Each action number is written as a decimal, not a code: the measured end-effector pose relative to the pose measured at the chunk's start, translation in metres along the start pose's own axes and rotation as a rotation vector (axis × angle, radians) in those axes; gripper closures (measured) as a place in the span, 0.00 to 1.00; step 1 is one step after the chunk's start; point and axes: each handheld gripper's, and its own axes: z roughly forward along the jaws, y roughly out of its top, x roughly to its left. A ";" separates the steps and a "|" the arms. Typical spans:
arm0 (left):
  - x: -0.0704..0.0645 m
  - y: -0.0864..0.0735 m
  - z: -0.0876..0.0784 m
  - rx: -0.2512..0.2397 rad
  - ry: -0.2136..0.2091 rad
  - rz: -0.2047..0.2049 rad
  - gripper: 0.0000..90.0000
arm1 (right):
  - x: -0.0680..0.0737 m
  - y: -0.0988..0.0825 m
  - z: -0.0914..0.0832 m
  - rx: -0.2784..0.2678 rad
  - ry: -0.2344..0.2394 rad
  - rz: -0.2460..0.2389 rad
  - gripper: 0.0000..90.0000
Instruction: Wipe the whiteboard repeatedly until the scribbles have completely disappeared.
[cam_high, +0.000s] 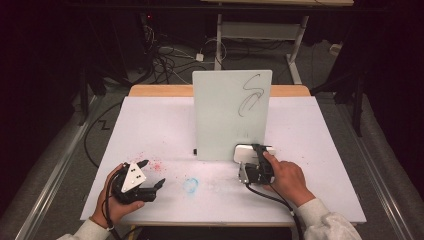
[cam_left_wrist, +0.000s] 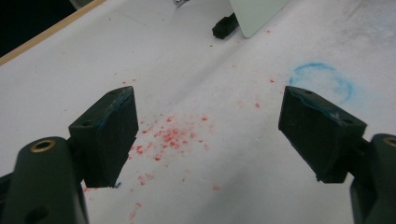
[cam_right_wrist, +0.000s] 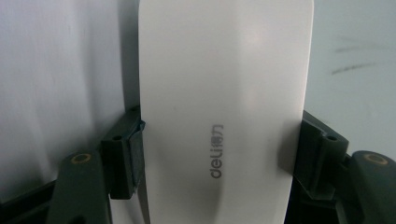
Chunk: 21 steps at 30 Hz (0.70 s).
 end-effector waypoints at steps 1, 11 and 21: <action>0.000 0.000 0.000 -0.001 0.000 -0.001 0.21 | -0.001 0.001 0.000 -0.018 0.002 0.021 0.34; 0.001 -0.001 0.000 0.000 0.001 -0.002 0.21 | -0.031 0.001 -0.003 -0.068 -0.042 0.226 0.34; 0.000 -0.002 -0.001 0.001 0.002 -0.005 0.21 | -0.065 -0.015 -0.009 -0.078 -0.136 0.449 0.34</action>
